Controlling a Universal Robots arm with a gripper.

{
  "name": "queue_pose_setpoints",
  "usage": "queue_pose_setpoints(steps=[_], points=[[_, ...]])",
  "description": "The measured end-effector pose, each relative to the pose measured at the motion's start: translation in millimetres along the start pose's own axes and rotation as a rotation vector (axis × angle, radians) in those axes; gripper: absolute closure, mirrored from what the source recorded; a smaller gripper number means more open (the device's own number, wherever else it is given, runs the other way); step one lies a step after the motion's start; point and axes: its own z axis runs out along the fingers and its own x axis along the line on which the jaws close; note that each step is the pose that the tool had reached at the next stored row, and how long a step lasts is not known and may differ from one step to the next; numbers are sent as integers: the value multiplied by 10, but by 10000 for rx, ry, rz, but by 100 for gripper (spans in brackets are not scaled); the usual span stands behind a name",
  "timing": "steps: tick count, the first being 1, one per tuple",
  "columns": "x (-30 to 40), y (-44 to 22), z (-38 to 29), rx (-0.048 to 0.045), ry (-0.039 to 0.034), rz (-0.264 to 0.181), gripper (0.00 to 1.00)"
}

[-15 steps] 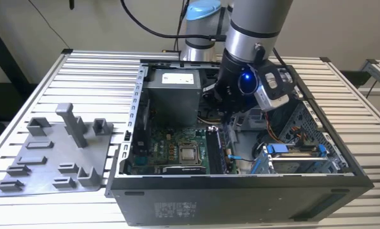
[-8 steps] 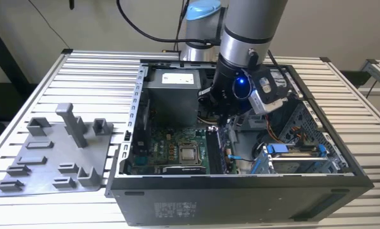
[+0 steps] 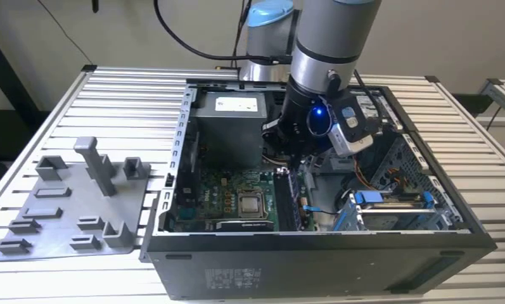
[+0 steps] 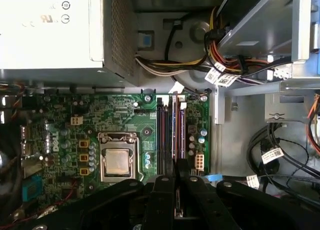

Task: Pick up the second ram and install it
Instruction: 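Insert the second ram into the second slot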

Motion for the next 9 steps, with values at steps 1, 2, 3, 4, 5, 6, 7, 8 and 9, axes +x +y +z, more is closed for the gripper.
queue_pose_setpoints(steps=[1, 2, 3, 4, 5, 6, 7, 8, 9], points=[[0, 0, 0, -1, 0, -1, 86], [0, 0, 8, -5, -2, 0, 86], [5, -1, 26, -5, -23, -1, 86], [9, -3, 42, -2, -40, -1, 86], [11, -6, 60, -5, -51, -2, 86], [14, -8, 78, -4, -59, -1, 86], [14, -10, 97, -4, -67, -1, 86], [14, -17, 115, -5, -73, 2, 86], [16, -27, 132, -7, -76, 6, 86]])
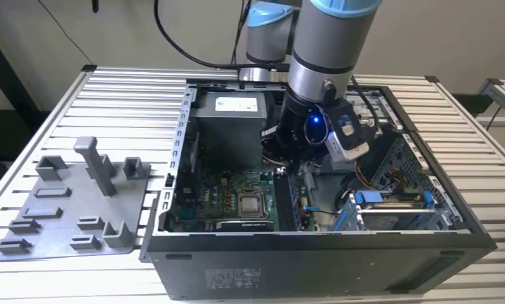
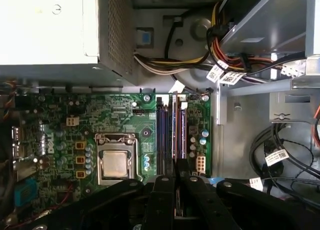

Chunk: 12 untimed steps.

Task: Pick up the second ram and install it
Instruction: 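Insert the second ram into the second slot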

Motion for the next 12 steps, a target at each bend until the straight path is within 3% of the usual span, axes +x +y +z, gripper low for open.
queue_pose_setpoints(steps=[10, 12], points=[[23, -70, 141, -2, -12, 366, 86], [27, -75, 163, -4, 12, 433, 86]])
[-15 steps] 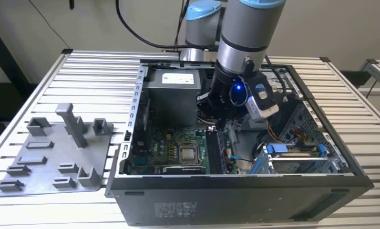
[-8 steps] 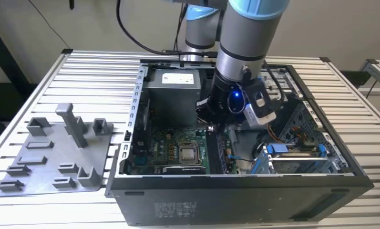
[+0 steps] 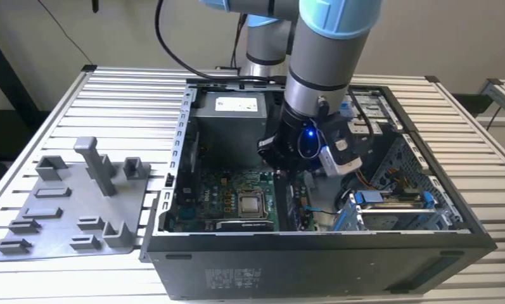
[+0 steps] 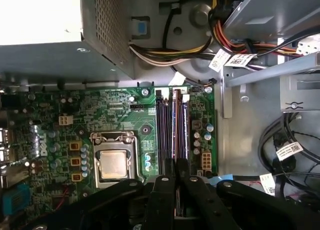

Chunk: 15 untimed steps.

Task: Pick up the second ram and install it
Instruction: 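Insert the second ram into the second slot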

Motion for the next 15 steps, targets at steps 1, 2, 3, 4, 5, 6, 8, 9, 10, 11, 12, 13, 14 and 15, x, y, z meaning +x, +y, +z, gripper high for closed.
queue_pose_setpoints(steps=[1, 2, 3, 4, 5, 6, 8, 9, 10, 11, 12, 13, 14, 15], points=[[2, -3, 8, 4, 43, 36, 86], [4, -6, 17, 6, 69, 72, 86], [7, -8, 28, 6, 77, 110, 86], [11, -11, 40, 7, 81, 142, 86], [13, -21, 46, 9, 82, 148, 86], [13, -37, 55, 8, 83, 148, 86], [26, -57, 88, 0, 81, 151, 86], [29, -64, 99, 4, 82, 140, 86], [30, -71, 111, 3, 83, 126, 86], [30, -79, 124, 5, 84, 115, 86], [29, -86, 141, 3, 84, 111, 86], [29, -91, 159, 2, 84, 111, 86], [29, -95, 176, 5, 84, 109, 86], [29, -97, 194, 4, 84, 101, 86]])
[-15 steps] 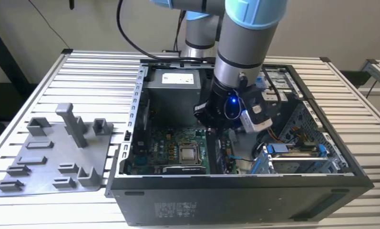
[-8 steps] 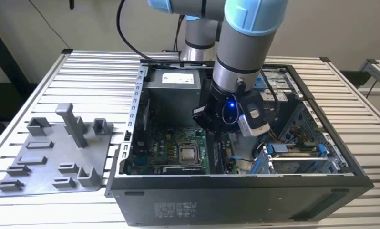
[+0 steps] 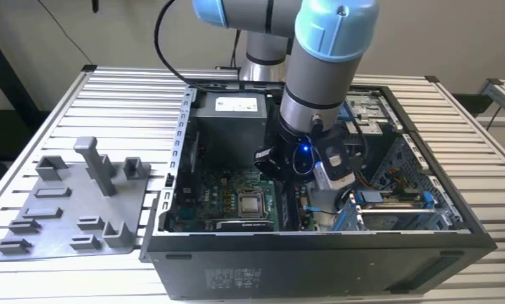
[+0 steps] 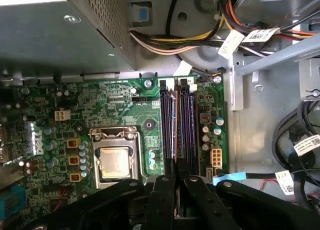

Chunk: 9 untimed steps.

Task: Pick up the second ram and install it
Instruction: 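Insert the second ram into the second slot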

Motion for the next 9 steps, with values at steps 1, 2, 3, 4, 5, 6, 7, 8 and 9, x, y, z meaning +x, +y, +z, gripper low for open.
queue_pose_setpoints(steps=[1, 2, 3, 4, 5, 6, 7, 8, 9], points=[[0, -1, 16, 2, 1, -9, 86], [-1, -1, 27, 0, 1, -18, 86], [-1, -1, 33, 0, 1, -25, 86], [-1, -2, 38, 0, 1, -29, 86], [-1, -2, 45, -1, 1, -34, 86], [0, -3, 50, 0, 2, -40, 86], [2, -3, 52, 2, 3, -55, 86], [3, -3, 55, 2, 4, -82, 86], [6, -3, 59, 1, 5, -117, 86]])
